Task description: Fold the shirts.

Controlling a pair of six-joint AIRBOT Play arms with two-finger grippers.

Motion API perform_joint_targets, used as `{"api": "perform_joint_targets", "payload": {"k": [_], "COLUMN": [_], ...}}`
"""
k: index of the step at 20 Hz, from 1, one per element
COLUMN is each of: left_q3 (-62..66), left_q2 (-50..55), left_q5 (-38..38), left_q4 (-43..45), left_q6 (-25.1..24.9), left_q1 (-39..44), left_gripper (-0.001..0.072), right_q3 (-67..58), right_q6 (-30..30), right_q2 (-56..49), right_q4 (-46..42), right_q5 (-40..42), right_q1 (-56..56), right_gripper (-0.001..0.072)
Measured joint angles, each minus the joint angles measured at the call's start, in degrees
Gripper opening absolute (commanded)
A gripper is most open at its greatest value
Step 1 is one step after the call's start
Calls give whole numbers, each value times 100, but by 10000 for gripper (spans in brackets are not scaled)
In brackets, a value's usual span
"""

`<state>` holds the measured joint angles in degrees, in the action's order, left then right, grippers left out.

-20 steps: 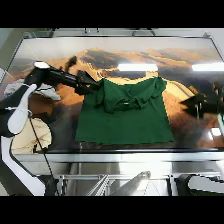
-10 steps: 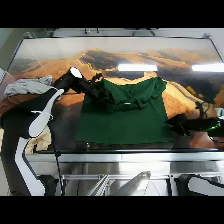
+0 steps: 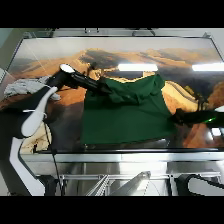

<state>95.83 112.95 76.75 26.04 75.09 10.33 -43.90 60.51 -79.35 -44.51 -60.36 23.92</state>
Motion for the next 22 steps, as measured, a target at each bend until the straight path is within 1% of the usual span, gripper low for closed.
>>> {"api": "perform_joint_targets", "payload": {"k": [3, 8, 11, 12, 13, 14, 15, 16, 19, 21, 22], "left_q3": [-492, -2212, -3101, -3268, -3362, -3397, -3394, -3357, -3084, -2839, -2702], "left_q2": [-595, -1578, -1808, -1818, -1816, -1797, -1768, -1738, -1598, -1502, -1467], "left_q5": [269, 424, 496, 557, 597, 638, 658, 684, 728, 828, 907], "left_q4": [-175, -280, -299, -317, -321, -326, -343, -352, -361, -356, -330], "left_q6": [-81, -144, -153, -164, -164, -166, -168, -168, -184, -184, -184], "left_q1": [-682, -1582, -2004, -2170, -2343, -2529, -2693, -2846, -3215, -3381, -3445], "left_gripper": [17, 17, 17, 17, 23, 124, 313, 332, 332, 332, 332], "right_q3": [-1384, -4288, -5353, -5530, -5674, -5766, -5838, -5886, -5925, -5665, -5357], "right_q6": [345, 763, 997, 1040, 1071, 1091, 1108, 1113, 1154, 1180, 1196], "right_q2": [-455, -2194, -2892, -2975, -3008, -2997, -2955, -2905, -2787, -2662, -2524], "right_q4": [-173, -94, -103, -114, -116, -116, -122, -142, -140, -144, -151], "right_q5": [70, 131, -125, -173, -229, -308, -463, -671, -1674, -2406, -2658], "right_q1": [-57, -793, -1108, -1126, -1093, -1016, -885, -737, -186, 192, 372], "right_gripper": [19, 26, 31, 97, 284, 401, 422, 419, 417, 360, 361]}}
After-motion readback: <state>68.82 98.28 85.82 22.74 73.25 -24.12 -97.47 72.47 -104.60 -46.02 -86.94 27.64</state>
